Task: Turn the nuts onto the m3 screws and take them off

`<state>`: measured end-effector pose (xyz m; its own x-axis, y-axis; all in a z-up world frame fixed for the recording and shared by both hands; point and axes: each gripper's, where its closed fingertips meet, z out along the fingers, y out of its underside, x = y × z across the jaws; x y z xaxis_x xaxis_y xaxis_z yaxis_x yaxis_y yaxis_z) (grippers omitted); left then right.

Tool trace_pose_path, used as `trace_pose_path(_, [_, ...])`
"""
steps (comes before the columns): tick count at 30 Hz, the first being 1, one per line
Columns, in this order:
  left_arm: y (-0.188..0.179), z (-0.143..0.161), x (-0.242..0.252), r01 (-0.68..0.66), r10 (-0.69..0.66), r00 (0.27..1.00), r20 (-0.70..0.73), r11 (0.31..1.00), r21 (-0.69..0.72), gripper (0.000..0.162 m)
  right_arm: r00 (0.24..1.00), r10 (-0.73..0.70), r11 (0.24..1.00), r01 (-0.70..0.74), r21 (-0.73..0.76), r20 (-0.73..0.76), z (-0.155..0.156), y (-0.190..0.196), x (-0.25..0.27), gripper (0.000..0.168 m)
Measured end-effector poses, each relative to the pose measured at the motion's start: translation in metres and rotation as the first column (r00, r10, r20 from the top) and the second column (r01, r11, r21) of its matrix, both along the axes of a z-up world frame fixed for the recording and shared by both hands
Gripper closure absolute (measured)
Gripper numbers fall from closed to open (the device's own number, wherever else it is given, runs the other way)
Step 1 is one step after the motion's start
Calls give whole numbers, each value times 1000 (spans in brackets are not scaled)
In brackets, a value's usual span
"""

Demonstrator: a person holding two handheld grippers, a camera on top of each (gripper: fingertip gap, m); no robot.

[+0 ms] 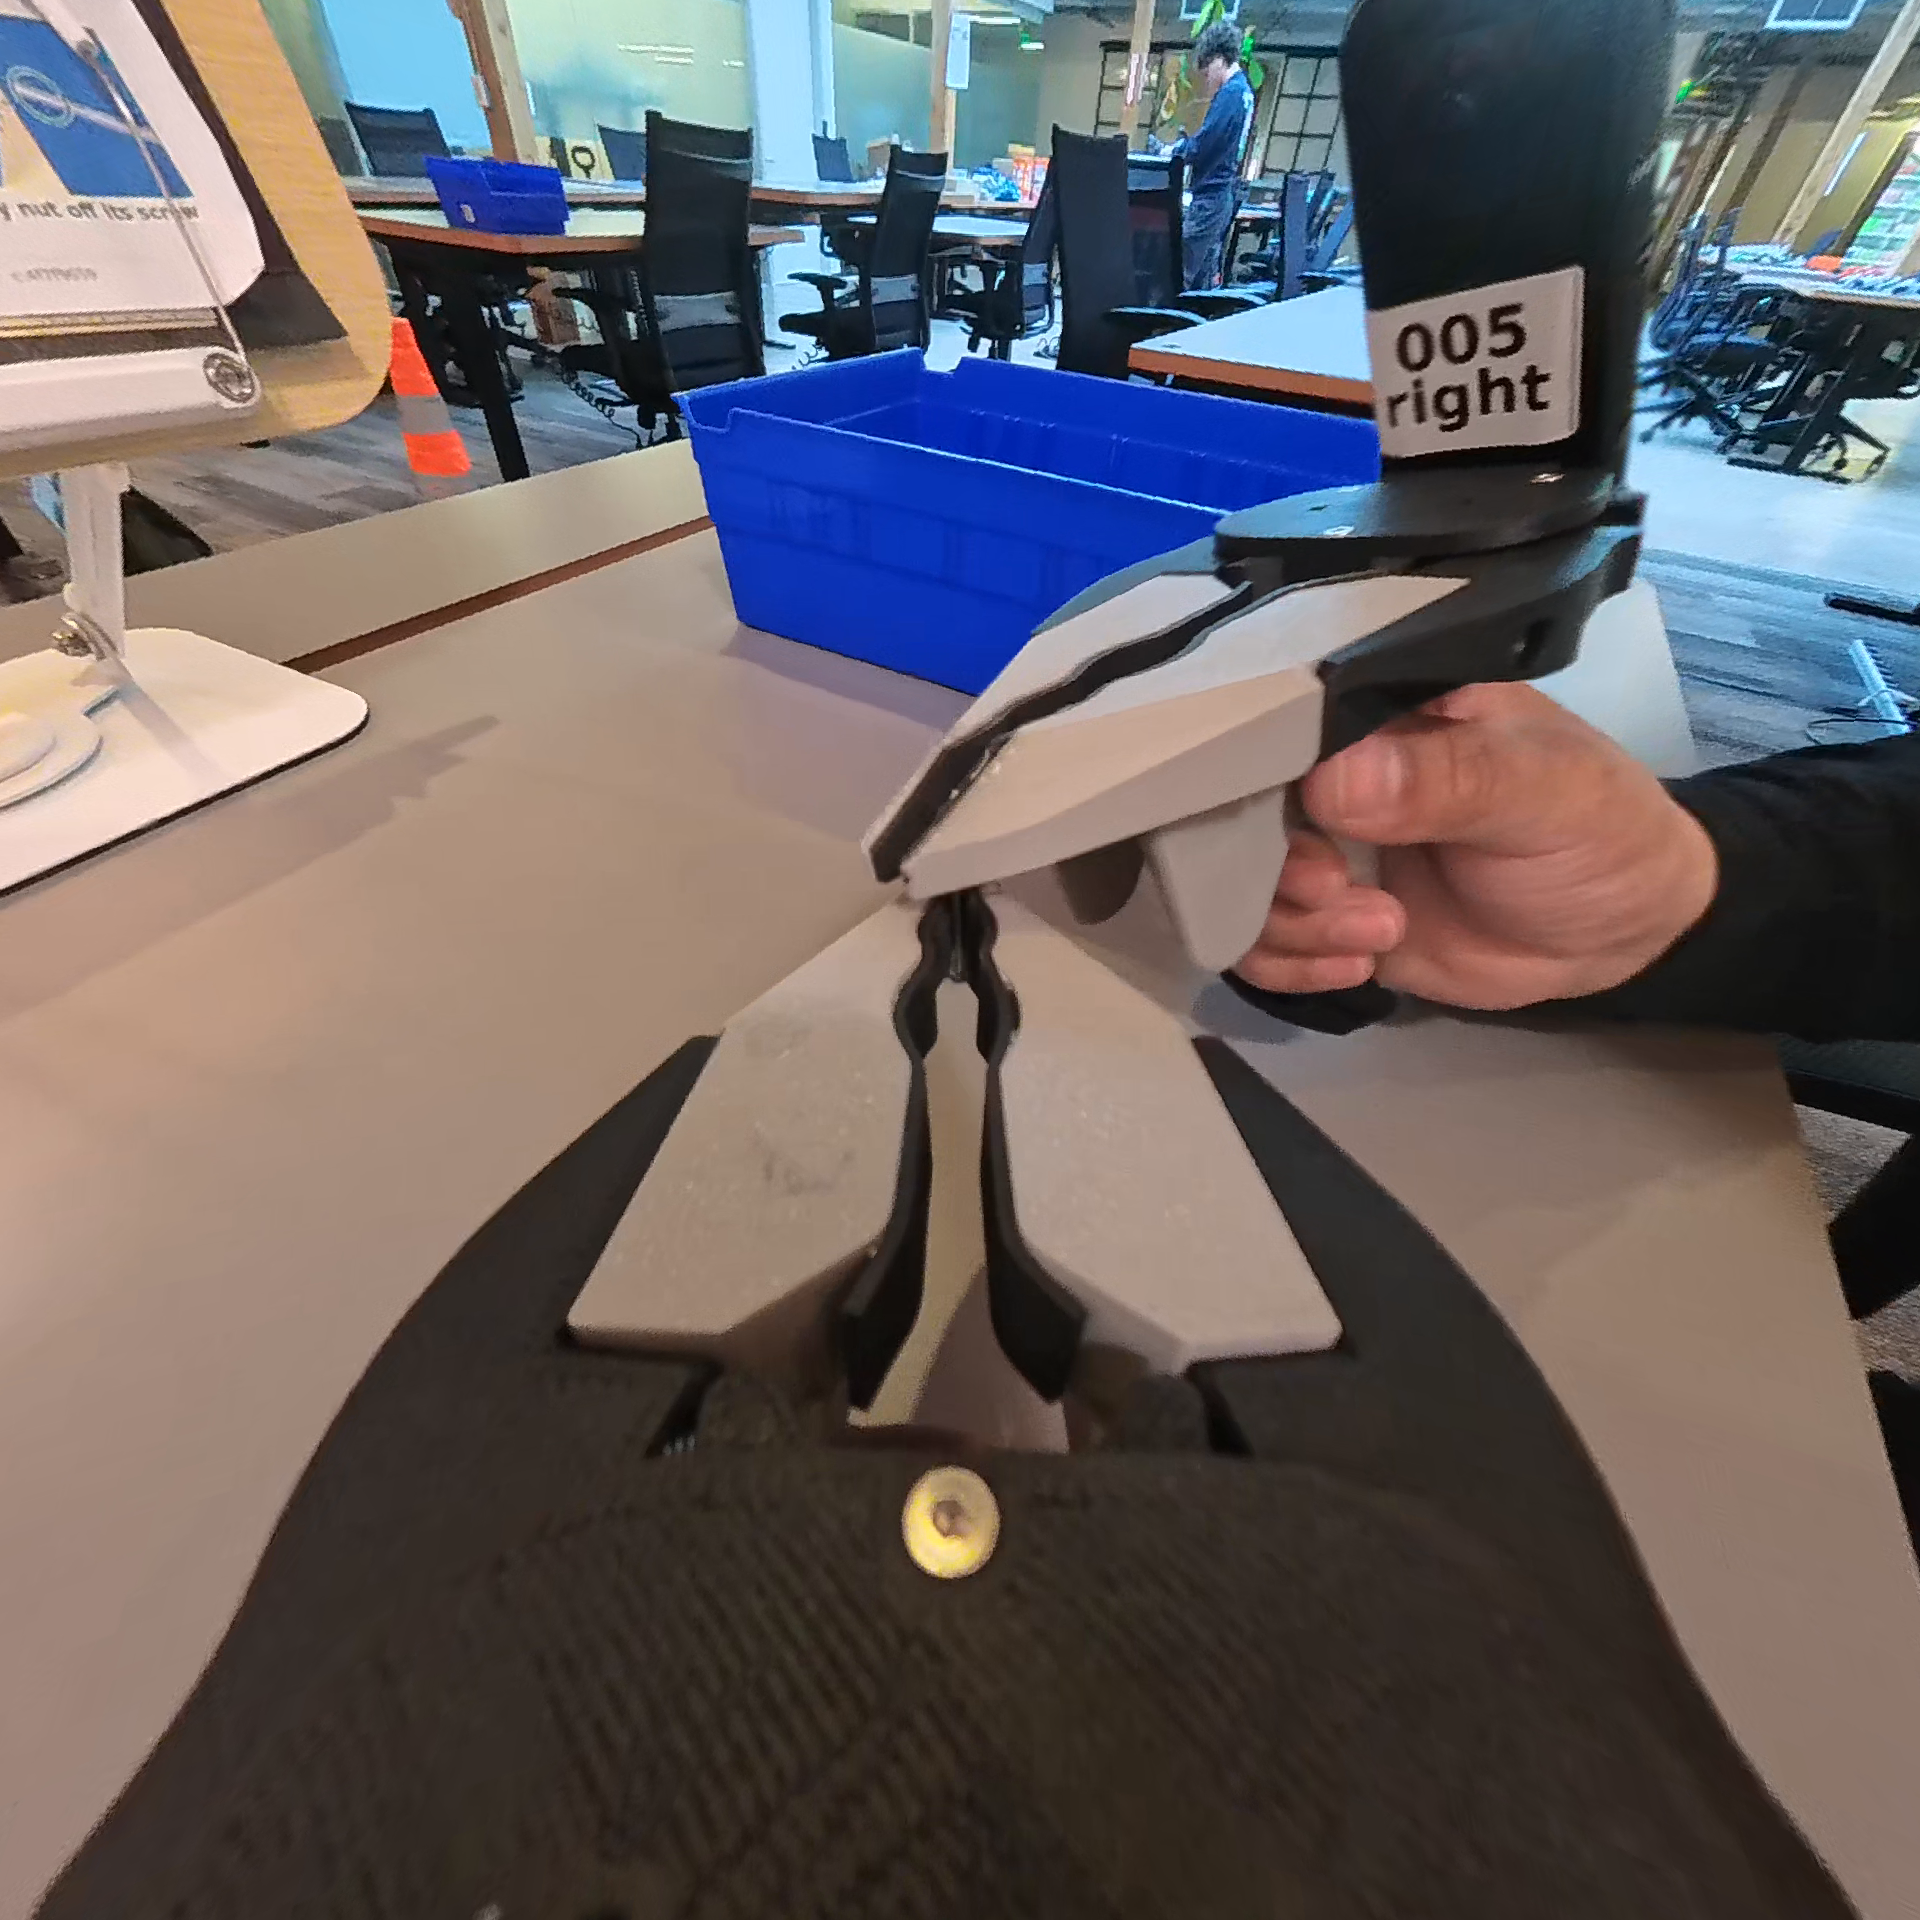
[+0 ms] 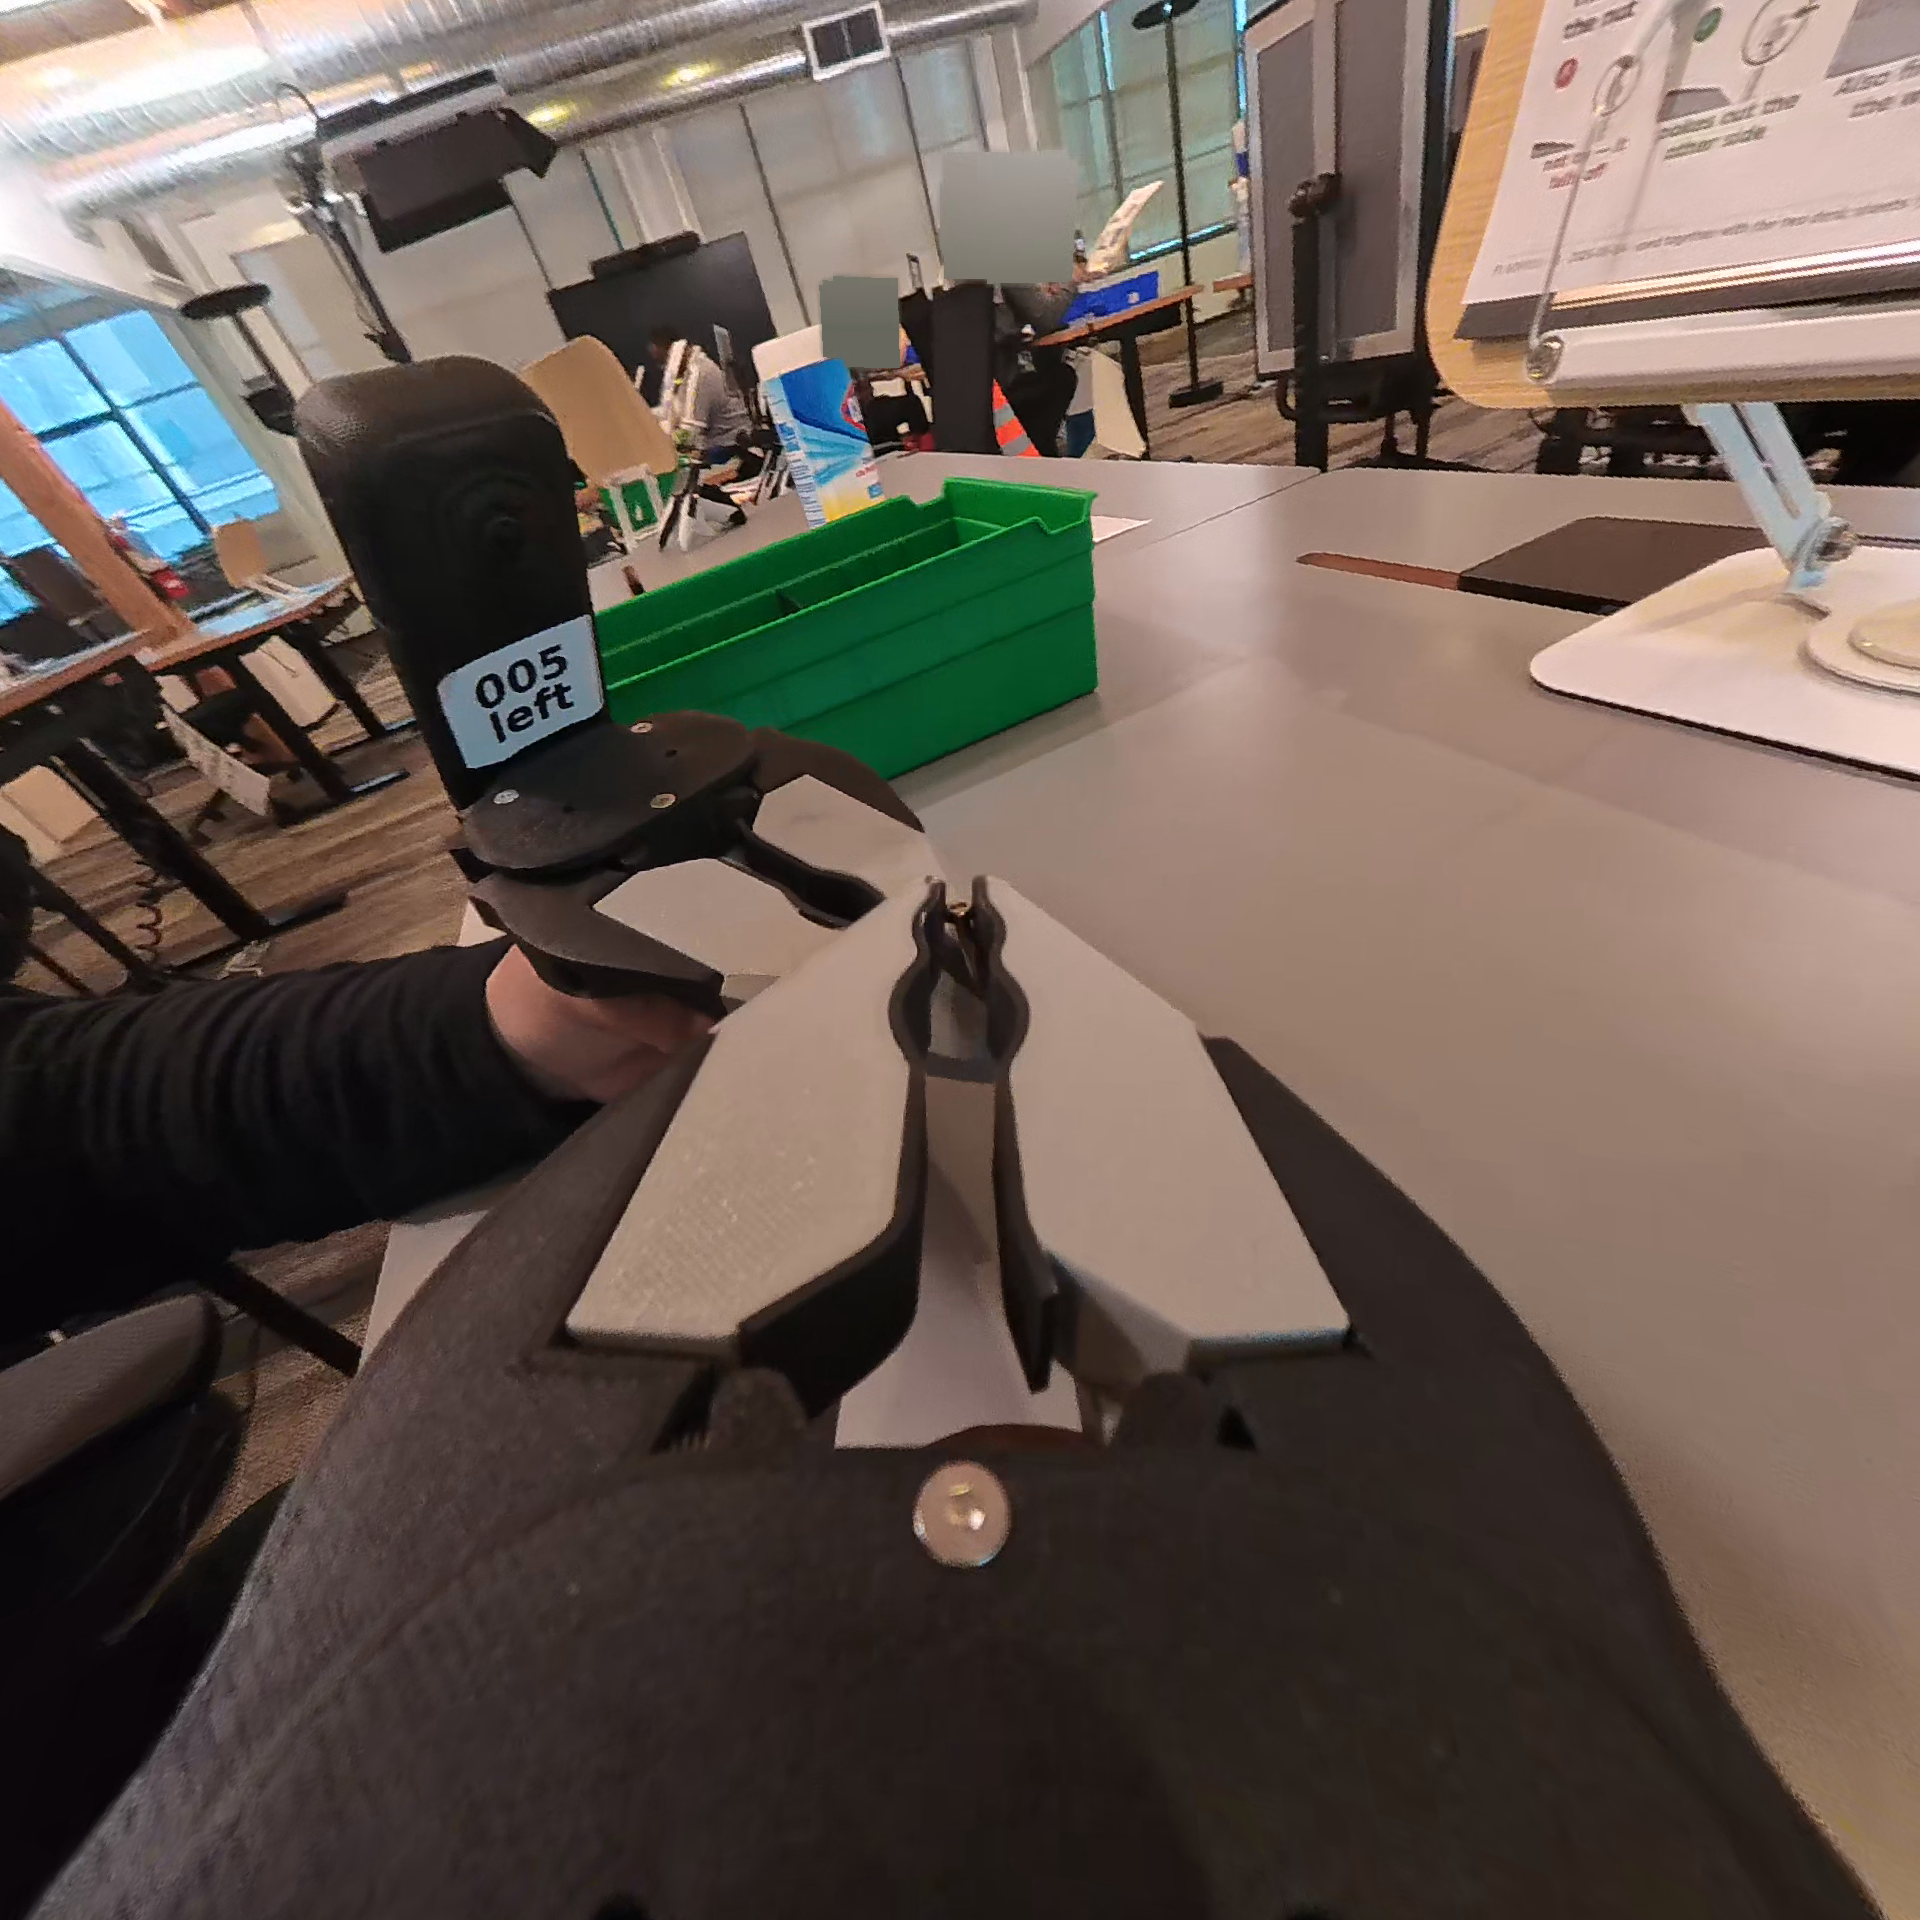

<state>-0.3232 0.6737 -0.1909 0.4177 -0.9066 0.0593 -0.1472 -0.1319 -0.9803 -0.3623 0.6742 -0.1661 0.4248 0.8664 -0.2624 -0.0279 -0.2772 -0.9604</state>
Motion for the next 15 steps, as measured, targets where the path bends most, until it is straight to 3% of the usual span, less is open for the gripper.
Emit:
trace_pose_path(8, [-18, 0, 8, 106, -106, 994, -20, 994, 14, 162, 963, 244, 964, -254, -79, -116, 7, -18, -2, 166])
trace_pose_path(15, [-13, -6, 6, 81, -81, 996, -42, 997, 7, 162, 995, 100, 995, -101, 18, 28, 6, -3, 14, 158])
